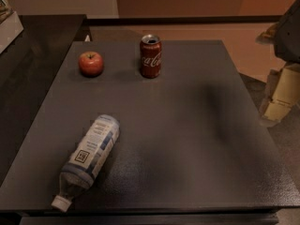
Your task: Pick blue plastic bottle
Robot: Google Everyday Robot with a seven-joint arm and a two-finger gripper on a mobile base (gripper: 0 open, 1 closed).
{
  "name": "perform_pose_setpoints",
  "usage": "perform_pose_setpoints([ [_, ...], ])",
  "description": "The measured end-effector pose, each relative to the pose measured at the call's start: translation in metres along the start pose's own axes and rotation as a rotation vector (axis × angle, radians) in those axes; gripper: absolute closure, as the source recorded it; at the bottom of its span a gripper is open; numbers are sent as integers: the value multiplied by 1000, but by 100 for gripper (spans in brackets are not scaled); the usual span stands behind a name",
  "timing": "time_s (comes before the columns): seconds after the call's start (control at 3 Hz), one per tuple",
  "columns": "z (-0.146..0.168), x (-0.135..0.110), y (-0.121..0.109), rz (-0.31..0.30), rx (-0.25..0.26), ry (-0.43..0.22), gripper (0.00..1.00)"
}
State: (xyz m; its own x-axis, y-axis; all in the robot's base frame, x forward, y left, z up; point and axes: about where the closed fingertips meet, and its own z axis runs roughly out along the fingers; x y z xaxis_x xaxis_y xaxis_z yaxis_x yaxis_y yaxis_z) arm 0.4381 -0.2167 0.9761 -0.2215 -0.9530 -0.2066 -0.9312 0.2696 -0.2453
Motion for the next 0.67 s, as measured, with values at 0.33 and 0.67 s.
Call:
perform_pose_setpoints([
  [0.33, 0, 0, 0, 0, 0, 0, 0],
  [0.67, 0, -8, 3, -42, -21, -29, 0],
])
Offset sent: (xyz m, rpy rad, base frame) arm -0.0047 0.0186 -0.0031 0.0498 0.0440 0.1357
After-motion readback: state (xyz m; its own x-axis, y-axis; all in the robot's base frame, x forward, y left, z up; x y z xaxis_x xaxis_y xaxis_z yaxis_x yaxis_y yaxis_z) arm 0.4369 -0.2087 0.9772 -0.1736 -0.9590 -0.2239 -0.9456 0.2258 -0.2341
